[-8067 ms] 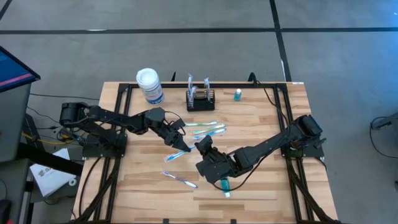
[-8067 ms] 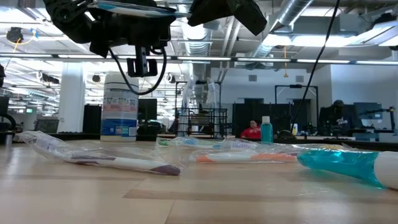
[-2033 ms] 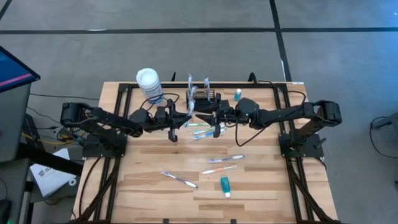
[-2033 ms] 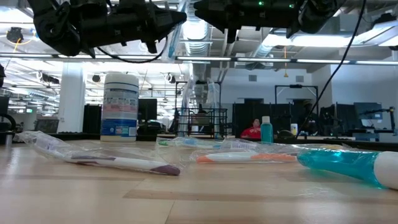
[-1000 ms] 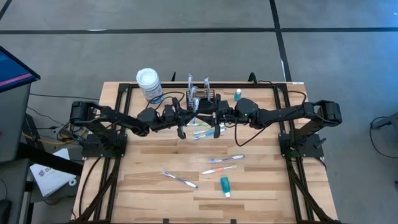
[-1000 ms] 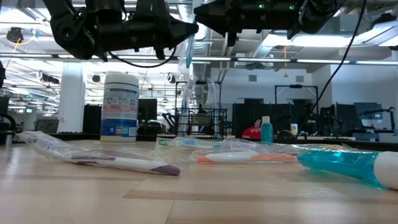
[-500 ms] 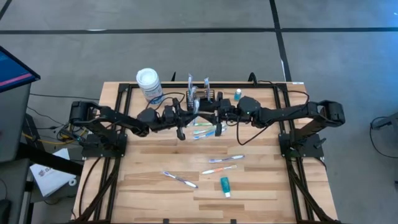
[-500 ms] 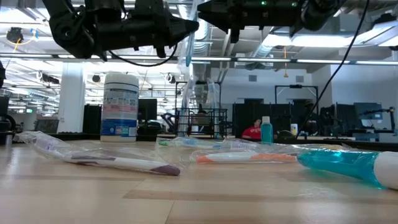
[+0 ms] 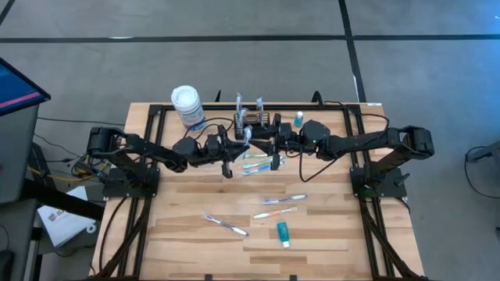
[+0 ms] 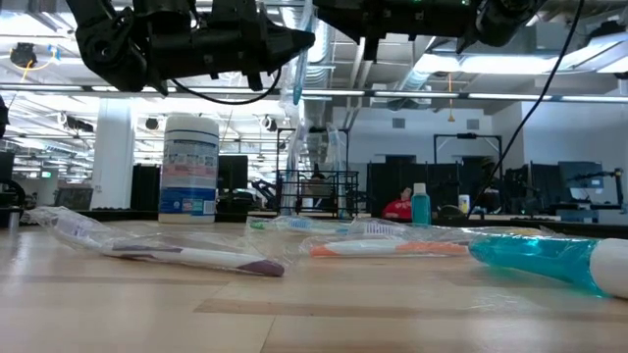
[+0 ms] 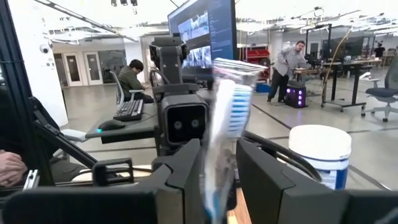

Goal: Pick & Place toothbrushing station
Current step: Put the bottom blue toothbrush into the black wire organizer

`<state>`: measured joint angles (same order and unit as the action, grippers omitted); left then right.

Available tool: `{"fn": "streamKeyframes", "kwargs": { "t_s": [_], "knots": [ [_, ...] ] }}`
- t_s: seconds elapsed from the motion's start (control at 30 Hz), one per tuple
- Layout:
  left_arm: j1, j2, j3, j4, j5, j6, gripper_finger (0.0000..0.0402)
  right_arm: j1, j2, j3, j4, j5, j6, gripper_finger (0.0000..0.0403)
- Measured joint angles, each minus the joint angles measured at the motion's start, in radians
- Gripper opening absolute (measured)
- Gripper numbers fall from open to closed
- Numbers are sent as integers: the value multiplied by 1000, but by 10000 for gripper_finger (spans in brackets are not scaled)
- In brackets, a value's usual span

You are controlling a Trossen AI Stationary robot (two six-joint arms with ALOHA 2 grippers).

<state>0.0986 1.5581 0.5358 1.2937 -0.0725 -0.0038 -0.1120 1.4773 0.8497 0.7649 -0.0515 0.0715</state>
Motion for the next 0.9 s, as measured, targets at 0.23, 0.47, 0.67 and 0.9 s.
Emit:
{"fn": "streamKeyframes", "kwargs": {
  "t_s": [0.23,0.47,0.67,0.9],
  "knots": [
    [0,0,1,1,-5,0,15,-1,0,3,1,-1,0,98],
    [-2,0,29,7,-6,0,15,-1,10,5,9,-1,0,98],
    [-2,1,41,-13,-6,0,15,-1,16,4,16,-1,0,98],
    [-2,2,41,-37,-6,0,15,-1,16,4,24,-1,-1,87]
  ]
}}
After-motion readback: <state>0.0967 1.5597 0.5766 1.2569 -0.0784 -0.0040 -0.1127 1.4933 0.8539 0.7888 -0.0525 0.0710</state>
